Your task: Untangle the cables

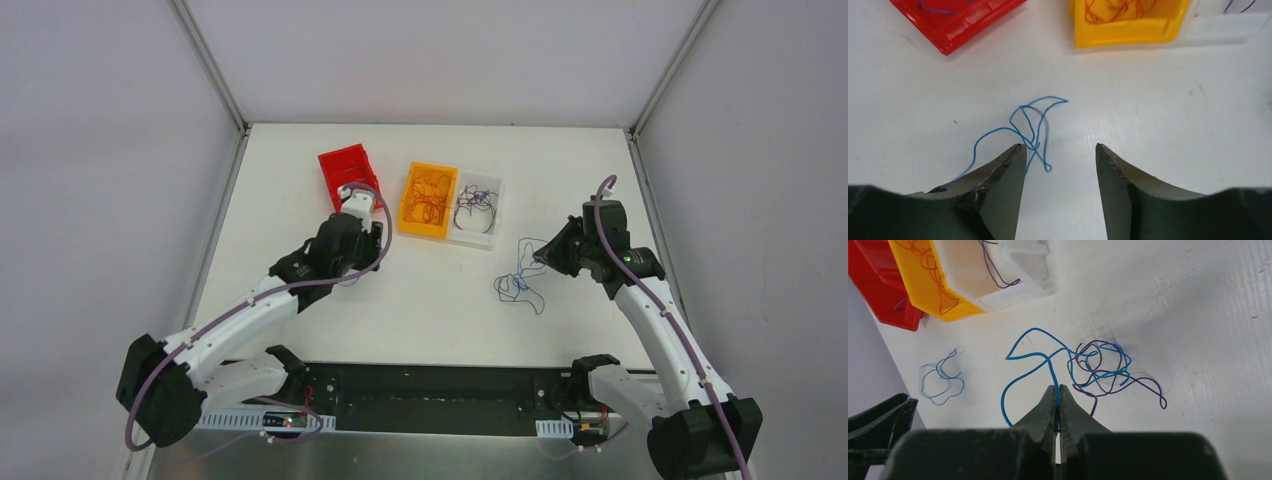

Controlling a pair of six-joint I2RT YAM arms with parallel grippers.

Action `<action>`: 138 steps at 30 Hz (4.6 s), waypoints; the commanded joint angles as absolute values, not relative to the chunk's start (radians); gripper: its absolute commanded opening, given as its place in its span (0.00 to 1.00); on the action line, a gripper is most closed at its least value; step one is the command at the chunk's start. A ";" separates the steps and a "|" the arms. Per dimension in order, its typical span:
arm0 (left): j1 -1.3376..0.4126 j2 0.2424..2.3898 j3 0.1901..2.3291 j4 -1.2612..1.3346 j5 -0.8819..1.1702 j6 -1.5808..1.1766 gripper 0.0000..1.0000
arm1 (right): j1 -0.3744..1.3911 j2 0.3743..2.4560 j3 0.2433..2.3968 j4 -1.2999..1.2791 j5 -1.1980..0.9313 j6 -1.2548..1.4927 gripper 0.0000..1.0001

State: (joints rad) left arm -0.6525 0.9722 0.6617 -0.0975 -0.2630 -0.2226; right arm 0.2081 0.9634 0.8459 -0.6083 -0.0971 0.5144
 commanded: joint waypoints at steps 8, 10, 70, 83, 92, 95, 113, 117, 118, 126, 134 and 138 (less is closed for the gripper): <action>-0.638 1.303 0.919 -0.450 -0.211 -0.314 0.99 | 0.206 0.985 0.862 -0.561 -0.243 0.470 0.00; -0.627 1.322 0.919 -0.449 -0.195 -0.301 0.99 | 0.206 0.984 0.867 -0.560 -0.247 0.469 0.00; -0.049 1.872 1.384 0.200 0.463 -0.693 0.00 | 0.207 1.012 0.884 -0.529 -0.299 0.492 0.00; -0.032 1.953 1.436 -0.130 0.234 -0.465 0.00 | 0.206 1.029 0.880 -0.516 -0.304 0.497 0.00; -0.073 2.036 1.518 -0.256 0.132 -0.378 0.12 | 0.206 1.018 0.876 -0.530 -0.296 0.495 0.00; -0.087 2.015 1.526 -0.270 0.106 -0.364 0.32 | 0.206 1.014 0.870 -0.534 -0.294 0.494 0.00; -0.181 1.649 1.465 -0.379 0.018 -0.310 0.76 | 0.210 1.015 0.857 -0.540 -0.304 0.473 0.00; -0.280 1.473 1.334 -0.382 0.016 -0.348 0.93 | 0.248 1.043 0.878 -0.557 -0.288 0.446 0.00; -0.309 1.432 1.301 -0.382 0.008 -0.355 0.98 | 0.262 1.050 0.880 -0.551 -0.292 0.446 0.00; -0.356 1.088 0.997 -0.376 0.054 -0.453 0.99 | 0.497 1.135 0.910 -0.451 -0.283 0.509 0.00; -0.353 0.805 0.774 -0.370 0.020 -0.541 1.00 | 0.697 1.253 1.013 -0.202 -0.374 0.608 0.23; -0.353 0.771 0.715 -0.320 0.035 -0.589 1.00 | 0.697 1.240 1.019 -0.234 -0.326 0.580 0.74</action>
State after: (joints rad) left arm -0.3580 0.8001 0.7593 -0.3855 0.0231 -0.5175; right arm 0.6983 1.2572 0.9760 -0.2867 -0.3359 0.5797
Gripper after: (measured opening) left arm 0.994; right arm 0.665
